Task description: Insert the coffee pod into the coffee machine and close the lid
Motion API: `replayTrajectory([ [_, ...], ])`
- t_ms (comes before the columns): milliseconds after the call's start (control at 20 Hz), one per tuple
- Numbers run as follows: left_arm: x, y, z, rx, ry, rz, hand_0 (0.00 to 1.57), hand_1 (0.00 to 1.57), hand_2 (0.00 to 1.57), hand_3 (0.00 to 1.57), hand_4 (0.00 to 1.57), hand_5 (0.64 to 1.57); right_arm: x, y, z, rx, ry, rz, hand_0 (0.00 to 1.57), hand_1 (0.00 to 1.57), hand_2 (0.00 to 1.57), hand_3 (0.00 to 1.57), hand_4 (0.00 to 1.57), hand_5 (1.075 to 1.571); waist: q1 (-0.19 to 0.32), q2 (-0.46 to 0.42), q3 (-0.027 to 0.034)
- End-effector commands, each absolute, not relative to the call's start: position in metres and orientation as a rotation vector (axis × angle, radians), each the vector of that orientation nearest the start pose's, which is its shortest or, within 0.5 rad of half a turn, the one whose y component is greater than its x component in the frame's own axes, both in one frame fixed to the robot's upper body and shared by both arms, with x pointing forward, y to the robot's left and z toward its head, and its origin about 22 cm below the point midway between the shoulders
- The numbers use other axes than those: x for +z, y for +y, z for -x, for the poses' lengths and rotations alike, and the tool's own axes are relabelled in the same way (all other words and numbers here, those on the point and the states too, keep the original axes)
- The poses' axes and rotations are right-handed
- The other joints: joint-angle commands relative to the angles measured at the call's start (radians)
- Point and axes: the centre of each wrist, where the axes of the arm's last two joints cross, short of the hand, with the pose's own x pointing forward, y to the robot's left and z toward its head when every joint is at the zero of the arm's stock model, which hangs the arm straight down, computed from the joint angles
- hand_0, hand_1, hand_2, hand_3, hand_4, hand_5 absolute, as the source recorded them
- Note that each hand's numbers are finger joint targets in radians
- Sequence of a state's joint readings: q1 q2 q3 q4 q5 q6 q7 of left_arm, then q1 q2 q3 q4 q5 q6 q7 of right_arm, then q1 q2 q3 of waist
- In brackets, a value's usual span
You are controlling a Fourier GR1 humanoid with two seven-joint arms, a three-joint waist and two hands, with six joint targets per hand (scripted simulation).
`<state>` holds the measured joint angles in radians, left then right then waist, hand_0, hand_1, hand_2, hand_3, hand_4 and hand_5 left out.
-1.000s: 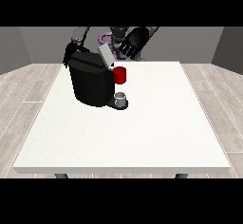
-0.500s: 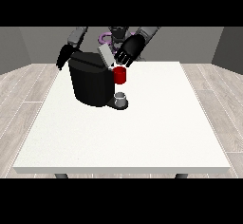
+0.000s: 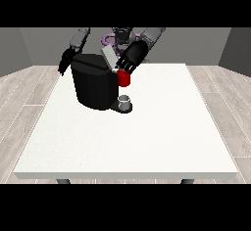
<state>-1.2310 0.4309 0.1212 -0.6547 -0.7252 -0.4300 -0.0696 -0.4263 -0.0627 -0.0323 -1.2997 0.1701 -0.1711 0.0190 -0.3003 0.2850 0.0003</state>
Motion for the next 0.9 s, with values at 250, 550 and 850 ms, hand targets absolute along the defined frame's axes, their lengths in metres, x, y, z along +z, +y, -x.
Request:
replayTrajectory([
  [250,0.273,0.226,-0.463,-1.12,-1.572,-0.634,1.17,1.17,1.24,1.19,0.41,1.571,0.066,-0.222,-0.352,0.127,-1.733,0.252,0.0,0.0,0.0,0.0,0.04,1.571,-0.002,0.028,0.0001],
  [550,0.27,0.248,-0.462,-1.118,-1.612,-0.662,1.2,1.2,1.25,1.2,0.37,1.571,0.067,-0.202,-0.347,0.111,-1.71,0.265,0.0,0.0,0.0,0.0,0.0,1.571,0.002,0.037,-0.0006],
  [850,0.287,0.242,-0.463,-1.064,-1.613,-0.674,1.19,1.19,1.21,1.17,0.36,1.571,0.06,-0.212,-0.347,0.151,-1.733,0.24,0.0,0.0,0.0,0.0,0.0,1.571,-0.032,0.045,-0.0001],
])
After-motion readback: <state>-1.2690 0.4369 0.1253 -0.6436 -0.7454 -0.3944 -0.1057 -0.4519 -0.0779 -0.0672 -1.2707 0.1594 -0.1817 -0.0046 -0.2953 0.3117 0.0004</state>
